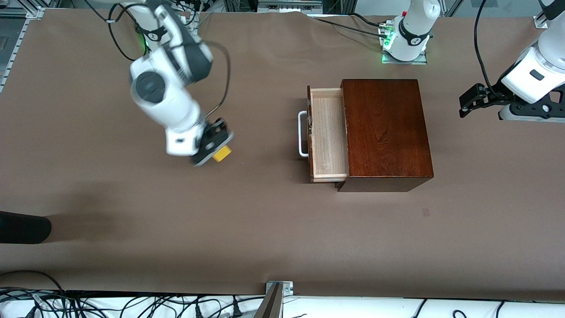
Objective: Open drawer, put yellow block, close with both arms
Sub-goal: 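Grasp the yellow cube with the right gripper and carry it to the drawer, then lower the yellow cube into the open drawer with the right gripper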
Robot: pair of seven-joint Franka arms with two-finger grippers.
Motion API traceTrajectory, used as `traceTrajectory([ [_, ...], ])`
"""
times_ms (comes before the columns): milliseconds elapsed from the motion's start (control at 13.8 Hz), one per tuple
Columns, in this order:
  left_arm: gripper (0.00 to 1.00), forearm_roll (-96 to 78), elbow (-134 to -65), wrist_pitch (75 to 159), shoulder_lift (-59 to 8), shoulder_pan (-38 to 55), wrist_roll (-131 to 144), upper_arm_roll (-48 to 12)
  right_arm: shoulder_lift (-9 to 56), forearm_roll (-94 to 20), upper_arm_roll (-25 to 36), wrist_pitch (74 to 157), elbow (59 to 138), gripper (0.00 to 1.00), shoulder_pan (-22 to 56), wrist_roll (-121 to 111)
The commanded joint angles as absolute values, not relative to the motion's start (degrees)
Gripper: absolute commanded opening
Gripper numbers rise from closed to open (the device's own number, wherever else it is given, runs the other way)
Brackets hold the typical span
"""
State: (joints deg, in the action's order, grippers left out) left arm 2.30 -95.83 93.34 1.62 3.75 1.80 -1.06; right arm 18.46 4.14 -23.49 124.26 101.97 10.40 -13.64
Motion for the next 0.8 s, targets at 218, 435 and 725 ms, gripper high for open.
traceTrajectory([
  [218,1.00,1.3,-93.6,91.8,0.6,3.8,0.2,-1.1,24.9,9.7,-25.7,120.8,87.4,0.00,23.8,-13.5],
  [435,1.00,1.3,-93.5,91.8,0.7,3.9,0.2,-1.1,30.4,11.1,-25.1,120.4,78.8,0.00,33.1,-11.2],
  [725,1.00,1.3,-93.5,91.8,0.7,3.8,0.2,-1.1,36.1,20.3,-24.8,120.6,72.7,0.00,40.8,-11.3],
])
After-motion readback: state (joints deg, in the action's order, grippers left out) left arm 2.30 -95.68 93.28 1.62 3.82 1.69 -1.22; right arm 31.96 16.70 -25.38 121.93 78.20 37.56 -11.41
